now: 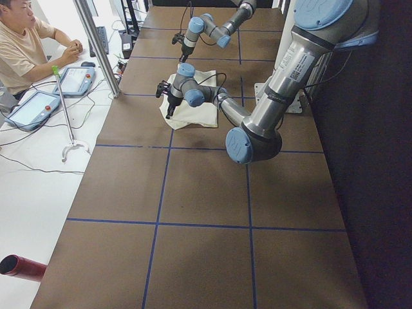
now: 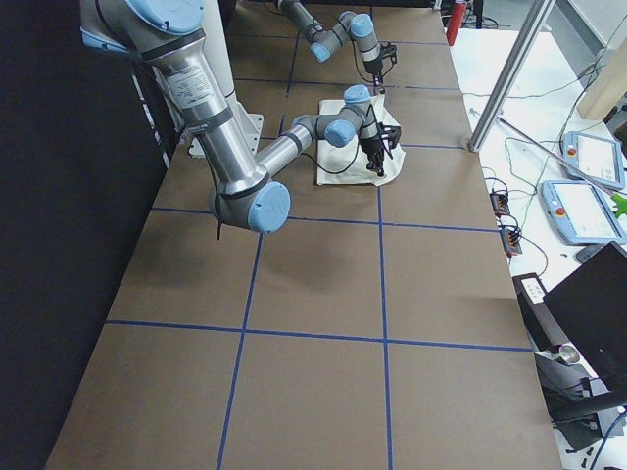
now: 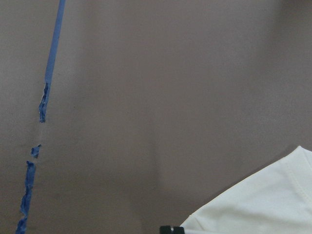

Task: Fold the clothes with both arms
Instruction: 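Release the hem and draw both grippers back from the folded shirt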

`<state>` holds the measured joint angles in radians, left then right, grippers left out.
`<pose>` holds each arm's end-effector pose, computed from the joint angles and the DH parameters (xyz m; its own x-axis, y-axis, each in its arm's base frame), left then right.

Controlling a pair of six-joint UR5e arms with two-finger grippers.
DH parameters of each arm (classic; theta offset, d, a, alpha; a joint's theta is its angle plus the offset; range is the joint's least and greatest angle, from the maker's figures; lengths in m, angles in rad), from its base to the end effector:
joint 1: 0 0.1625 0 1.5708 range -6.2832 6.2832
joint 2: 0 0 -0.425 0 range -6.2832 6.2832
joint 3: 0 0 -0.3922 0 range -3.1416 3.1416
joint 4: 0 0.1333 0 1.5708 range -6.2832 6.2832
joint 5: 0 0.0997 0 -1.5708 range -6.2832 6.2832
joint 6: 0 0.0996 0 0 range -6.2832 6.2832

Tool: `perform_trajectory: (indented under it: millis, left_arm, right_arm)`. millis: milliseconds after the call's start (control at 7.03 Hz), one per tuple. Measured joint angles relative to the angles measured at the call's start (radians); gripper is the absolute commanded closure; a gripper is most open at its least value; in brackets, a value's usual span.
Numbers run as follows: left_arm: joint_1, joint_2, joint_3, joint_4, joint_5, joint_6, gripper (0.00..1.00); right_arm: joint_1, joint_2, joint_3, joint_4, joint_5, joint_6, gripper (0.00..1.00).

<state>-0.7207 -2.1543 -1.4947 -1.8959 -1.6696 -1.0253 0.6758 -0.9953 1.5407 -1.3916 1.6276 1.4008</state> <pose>0.4575 -0.5662 0.3196 0.7446 0.0332 -0.6667 0.2522 0.9108 0.3270 -0.4719 -0.5419 0.3240 0.6765 0.3259 0.6605 -0.4877 0.8702 0.0702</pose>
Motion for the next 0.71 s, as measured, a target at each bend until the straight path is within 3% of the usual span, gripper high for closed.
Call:
perform_trajectory:
  millis: [285,569,711]
  left_arm:
    - [0.002,0.037,-0.063,-0.039,-0.023,0.07,0.0]
    - [0.03,0.156,-0.235,-0.052,-0.087,0.082,0.0]
    - [0.074,0.225,-0.309,-0.059,-0.095,0.062,0.11]
  right_arm:
    - [0.02,0.004,0.0,0.004,0.012,-0.075,0.0]
    - [0.049,0.001,0.012,0.013,0.047,-0.147,0.0]
    - [0.055,-0.004,0.013,0.026,0.055,-0.157,0.0]
